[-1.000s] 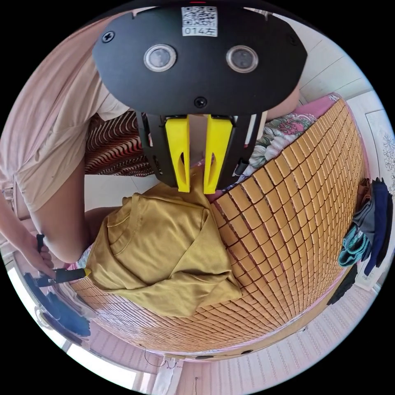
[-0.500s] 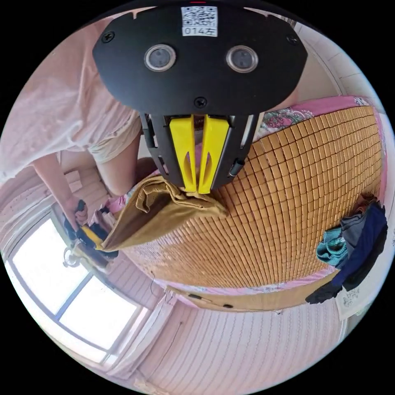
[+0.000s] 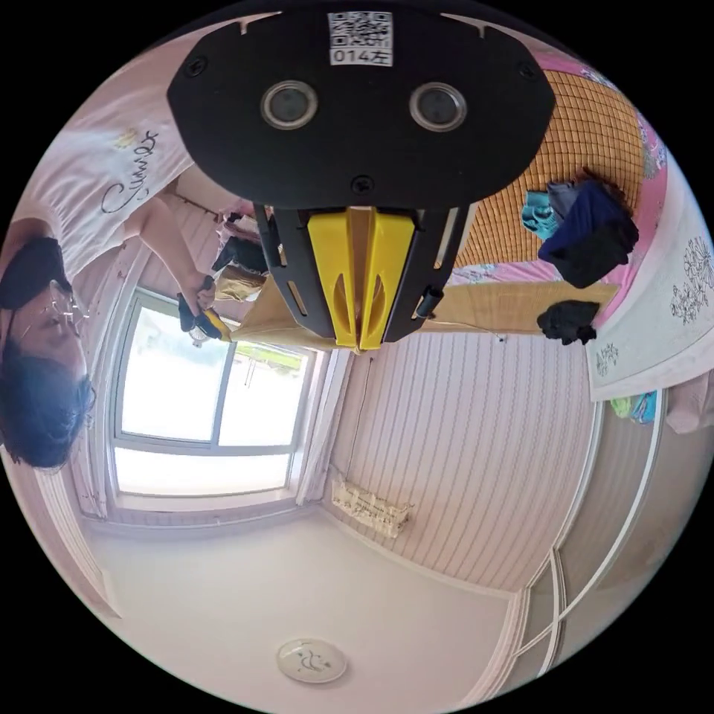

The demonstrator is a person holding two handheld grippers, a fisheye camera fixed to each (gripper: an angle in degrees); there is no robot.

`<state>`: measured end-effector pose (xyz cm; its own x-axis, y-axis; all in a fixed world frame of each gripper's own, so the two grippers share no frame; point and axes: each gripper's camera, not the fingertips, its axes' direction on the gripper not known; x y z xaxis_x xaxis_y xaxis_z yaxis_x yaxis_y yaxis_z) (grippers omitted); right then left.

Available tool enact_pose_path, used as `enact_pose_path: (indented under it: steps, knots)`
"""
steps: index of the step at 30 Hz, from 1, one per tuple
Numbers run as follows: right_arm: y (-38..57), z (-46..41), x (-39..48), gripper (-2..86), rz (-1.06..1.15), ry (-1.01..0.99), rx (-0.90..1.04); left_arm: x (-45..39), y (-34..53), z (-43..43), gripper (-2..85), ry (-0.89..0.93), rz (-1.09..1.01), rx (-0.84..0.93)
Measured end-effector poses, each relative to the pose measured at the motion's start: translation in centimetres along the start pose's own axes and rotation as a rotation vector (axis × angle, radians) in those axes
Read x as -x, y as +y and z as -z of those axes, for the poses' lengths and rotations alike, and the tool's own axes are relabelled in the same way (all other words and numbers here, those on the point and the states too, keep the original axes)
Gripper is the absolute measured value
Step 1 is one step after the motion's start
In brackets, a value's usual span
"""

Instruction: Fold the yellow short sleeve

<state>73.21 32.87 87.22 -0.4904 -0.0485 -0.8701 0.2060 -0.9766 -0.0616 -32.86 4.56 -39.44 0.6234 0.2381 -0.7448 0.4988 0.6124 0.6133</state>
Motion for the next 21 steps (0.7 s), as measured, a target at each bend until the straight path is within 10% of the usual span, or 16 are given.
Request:
enact_pose_path:
  steps: [12, 21]
  knots:
    - [-6.8, 2.3, 19.0, 0.5, 0.44, -0.077, -0.043, -5.4, -7.3, 10.5, -1.0, -0.018, -0.221, -0.27]
    - [-6.2, -13.2, 0.8, 0.5, 0.102, 0.336, 0.38, 10.2, -3.2, -9.2, -1.0, -0.147, 0.109, 0.202]
